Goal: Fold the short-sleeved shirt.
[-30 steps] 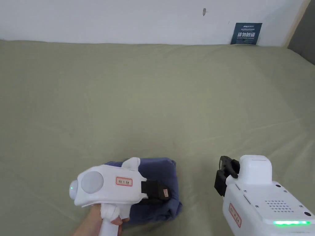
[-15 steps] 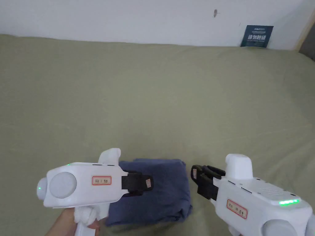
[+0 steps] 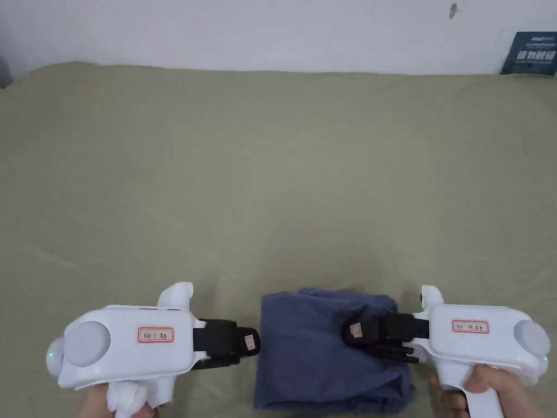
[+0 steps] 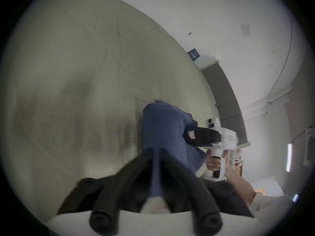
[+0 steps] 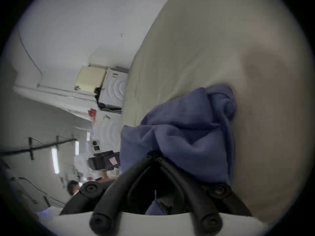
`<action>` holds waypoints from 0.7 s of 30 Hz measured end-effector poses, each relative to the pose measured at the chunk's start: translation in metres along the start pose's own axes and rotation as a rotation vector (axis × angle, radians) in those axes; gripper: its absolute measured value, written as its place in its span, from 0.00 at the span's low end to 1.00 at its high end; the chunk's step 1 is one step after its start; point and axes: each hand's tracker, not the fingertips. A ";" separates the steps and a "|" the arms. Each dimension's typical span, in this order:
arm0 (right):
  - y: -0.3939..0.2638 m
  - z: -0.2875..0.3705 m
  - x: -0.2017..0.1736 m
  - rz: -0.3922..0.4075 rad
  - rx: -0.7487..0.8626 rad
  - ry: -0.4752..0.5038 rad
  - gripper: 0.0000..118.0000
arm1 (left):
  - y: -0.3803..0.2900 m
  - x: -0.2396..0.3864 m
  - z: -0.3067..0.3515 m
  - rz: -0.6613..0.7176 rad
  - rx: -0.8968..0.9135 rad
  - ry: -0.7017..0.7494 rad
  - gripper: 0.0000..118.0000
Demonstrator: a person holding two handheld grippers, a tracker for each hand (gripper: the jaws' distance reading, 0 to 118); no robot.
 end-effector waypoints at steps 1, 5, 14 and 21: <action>0.001 0.000 0.004 -0.019 -0.004 0.019 0.00 | 0.002 -0.003 -0.002 0.003 -0.007 -0.040 0.33; -0.004 0.002 0.009 -0.030 0.004 0.048 0.00 | 0.009 -0.010 -0.020 0.051 -0.031 -0.138 1.00; 0.001 0.004 0.010 -0.074 -0.013 0.067 0.00 | 0.019 -0.007 -0.078 0.090 -0.061 -0.175 0.40; -0.054 0.055 -0.108 0.598 0.413 -0.625 0.00 | 0.011 0.011 -0.064 0.033 -0.060 -0.084 0.32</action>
